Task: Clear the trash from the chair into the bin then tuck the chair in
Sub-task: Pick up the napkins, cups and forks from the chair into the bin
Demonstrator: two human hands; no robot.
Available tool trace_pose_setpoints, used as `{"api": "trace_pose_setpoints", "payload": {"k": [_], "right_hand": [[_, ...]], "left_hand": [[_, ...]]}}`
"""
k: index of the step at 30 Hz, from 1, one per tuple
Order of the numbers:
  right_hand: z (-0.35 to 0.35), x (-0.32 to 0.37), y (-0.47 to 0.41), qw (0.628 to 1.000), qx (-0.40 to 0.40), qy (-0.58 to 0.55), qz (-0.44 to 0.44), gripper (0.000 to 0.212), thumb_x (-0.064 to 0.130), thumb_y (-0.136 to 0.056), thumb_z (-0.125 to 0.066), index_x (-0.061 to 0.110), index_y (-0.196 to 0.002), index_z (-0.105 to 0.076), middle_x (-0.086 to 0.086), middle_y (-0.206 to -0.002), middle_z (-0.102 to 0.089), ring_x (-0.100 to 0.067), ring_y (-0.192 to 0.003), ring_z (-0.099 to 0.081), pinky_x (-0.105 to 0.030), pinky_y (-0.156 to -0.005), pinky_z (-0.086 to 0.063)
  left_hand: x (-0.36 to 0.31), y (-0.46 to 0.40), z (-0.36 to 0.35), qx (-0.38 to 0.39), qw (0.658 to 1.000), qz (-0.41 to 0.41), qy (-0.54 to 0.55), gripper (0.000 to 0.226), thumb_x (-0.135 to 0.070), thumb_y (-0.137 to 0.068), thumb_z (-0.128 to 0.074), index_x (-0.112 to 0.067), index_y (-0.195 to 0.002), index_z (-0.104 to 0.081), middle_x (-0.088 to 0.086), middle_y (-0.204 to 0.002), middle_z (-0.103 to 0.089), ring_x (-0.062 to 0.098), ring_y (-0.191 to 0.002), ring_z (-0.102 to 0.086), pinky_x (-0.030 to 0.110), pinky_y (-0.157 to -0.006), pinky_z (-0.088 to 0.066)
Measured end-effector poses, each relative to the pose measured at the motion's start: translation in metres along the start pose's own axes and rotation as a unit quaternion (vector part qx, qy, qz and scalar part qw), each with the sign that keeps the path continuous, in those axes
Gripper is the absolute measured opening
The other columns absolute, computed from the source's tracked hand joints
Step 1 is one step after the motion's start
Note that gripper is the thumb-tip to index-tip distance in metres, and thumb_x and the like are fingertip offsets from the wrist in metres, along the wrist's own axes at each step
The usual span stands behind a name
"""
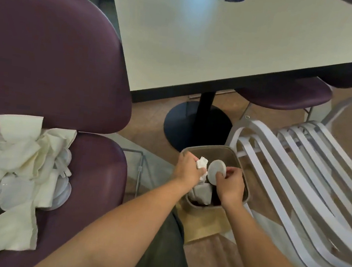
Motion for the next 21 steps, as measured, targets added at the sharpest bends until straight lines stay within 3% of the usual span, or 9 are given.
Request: {"api": "trace_pose_setpoints", "payload": {"k": [2, 4, 6, 13, 16, 21], "right_hand": [[-0.003, -0.013, -0.008, 0.999, 0.032, 0.035, -0.022, 0.045, 0.025, -0.091, -0.063, 0.008, -0.131, -0.050, -0.010, -0.122, -0.059, -0.026, -0.111, -0.056, -0.033, -0.092, -0.044], [-0.004, -0.020, -0.008, 0.997, 0.048, 0.051, -0.034, 0.051, 0.026, -0.091, -0.064, 0.009, -0.136, -0.048, -0.013, -0.133, -0.054, -0.029, -0.121, -0.053, -0.036, -0.101, -0.042], [-0.004, -0.019, -0.004, 0.997, 0.054, 0.046, -0.027, 0.048, 0.021, -0.091, -0.063, 0.012, -0.136, -0.049, -0.011, -0.135, -0.054, -0.027, -0.122, -0.053, -0.034, -0.099, -0.042], [-0.015, 0.027, 0.034, 0.993, 0.101, 0.002, 0.068, 0.032, 0.017, -0.096, -0.056, 0.016, -0.128, -0.055, -0.002, -0.120, -0.061, -0.011, -0.101, -0.056, -0.023, -0.082, -0.043], [-0.030, 0.050, 0.063, 0.985, 0.130, -0.022, 0.113, 0.026, 0.018, -0.096, -0.056, 0.017, -0.122, -0.059, 0.002, -0.113, -0.063, -0.011, -0.101, -0.057, -0.027, -0.088, -0.046], [-0.068, 0.080, 0.113, 0.971, 0.178, -0.021, 0.159, 0.016, 0.016, -0.095, -0.057, 0.019, -0.110, -0.063, 0.006, -0.101, -0.062, -0.006, -0.091, -0.056, -0.018, -0.073, -0.040]], "left_hand": [[0.002, -0.005, -0.012, 0.032, 0.999, 0.019, -0.015, 0.032, -0.025, -0.084, -0.074, -0.010, -0.110, -0.065, 0.006, -0.117, -0.058, 0.024, -0.107, -0.061, 0.033, -0.087, -0.051], [0.004, -0.006, -0.016, 0.060, 0.997, 0.049, -0.023, 0.057, -0.028, -0.086, -0.072, -0.010, -0.135, -0.051, 0.010, -0.133, -0.054, 0.028, -0.119, -0.056, 0.038, -0.098, -0.048], [0.005, -0.006, -0.014, 0.058, 0.997, 0.051, -0.008, 0.061, -0.027, -0.090, -0.067, -0.014, -0.144, -0.041, 0.009, -0.142, -0.049, 0.026, -0.127, -0.051, 0.036, -0.104, -0.044], [0.010, 0.015, 0.036, -0.018, 0.996, -0.003, 0.086, 0.028, -0.029, -0.095, -0.059, -0.019, -0.121, -0.060, -0.002, -0.118, -0.064, 0.014, -0.109, -0.059, 0.024, -0.089, -0.045], [0.024, 0.035, 0.071, -0.045, 0.993, -0.022, 0.109, 0.021, -0.032, -0.097, -0.055, -0.023, -0.115, -0.062, -0.007, -0.111, -0.064, 0.011, -0.104, -0.059, 0.028, -0.090, -0.047], [0.069, 0.072, 0.133, -0.112, 0.989, 0.002, 0.098, 0.010, -0.038, -0.095, -0.054, -0.035, -0.098, -0.062, -0.013, -0.099, -0.065, 0.010, -0.095, -0.062, 0.032, -0.083, -0.049]]}}
Point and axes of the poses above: each hand's wrist, its own y-axis away from the middle knuckle, its own z-axis out of the back of the hand, x = y × z, the point moved 1 cm from there along -y, towards the middle knuckle
